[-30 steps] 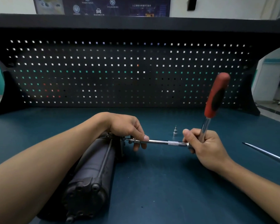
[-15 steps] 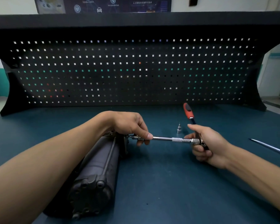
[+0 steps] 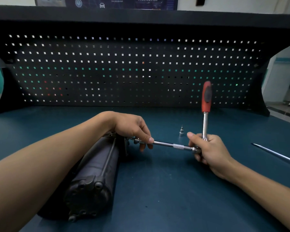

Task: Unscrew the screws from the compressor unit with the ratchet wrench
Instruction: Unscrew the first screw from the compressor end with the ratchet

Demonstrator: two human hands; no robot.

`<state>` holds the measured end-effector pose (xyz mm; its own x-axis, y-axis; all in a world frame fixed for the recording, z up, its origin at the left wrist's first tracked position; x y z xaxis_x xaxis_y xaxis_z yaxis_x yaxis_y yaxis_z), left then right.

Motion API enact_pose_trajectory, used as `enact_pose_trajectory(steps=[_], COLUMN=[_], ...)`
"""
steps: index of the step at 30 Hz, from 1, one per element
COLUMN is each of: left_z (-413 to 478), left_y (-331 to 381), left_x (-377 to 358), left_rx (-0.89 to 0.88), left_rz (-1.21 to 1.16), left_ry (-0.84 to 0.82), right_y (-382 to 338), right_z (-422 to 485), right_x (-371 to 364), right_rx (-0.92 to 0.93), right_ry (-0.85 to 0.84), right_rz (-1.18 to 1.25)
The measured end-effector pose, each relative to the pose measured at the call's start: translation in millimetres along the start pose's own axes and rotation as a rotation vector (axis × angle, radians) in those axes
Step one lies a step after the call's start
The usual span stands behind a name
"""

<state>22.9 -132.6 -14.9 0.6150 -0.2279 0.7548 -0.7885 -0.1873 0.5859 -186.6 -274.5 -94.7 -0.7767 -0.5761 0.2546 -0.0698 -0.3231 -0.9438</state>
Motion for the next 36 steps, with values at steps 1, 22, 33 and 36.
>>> enact_pose_trajectory(steps=[1,22,33,36], left_z=[0,-1,1,2], left_y=[0,1,-5,-3], left_x=[0,1,2,1], left_rx=[0.004,-0.027,-0.037,-0.029], left_rz=[0.006,0.006,-0.043,-0.032], left_ry=[0.0,0.073,0.081,0.067], right_y=[1,-10,-9,-6], right_z=[0,12,9,8], right_x=[0,3,0,1], right_rx=[0.071,-0.043,-0.357,-0.208], right_ry=[0.019,-0.025,-0.189,-0.122], right_rz=[-0.047,-0.041,0.148,0.081])
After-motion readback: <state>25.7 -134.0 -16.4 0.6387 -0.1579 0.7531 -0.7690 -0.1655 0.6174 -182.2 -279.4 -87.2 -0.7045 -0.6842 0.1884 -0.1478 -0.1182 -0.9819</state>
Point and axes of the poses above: each hand's wrist, its own z-axis towards the middle knuckle, its own x-axis out of the back of the hand, y = z × x, the point moved 2 cm from there along z, towards the middle knuckle, and after that the axes turned 7 degrees about -z, right-handed, at the moved point
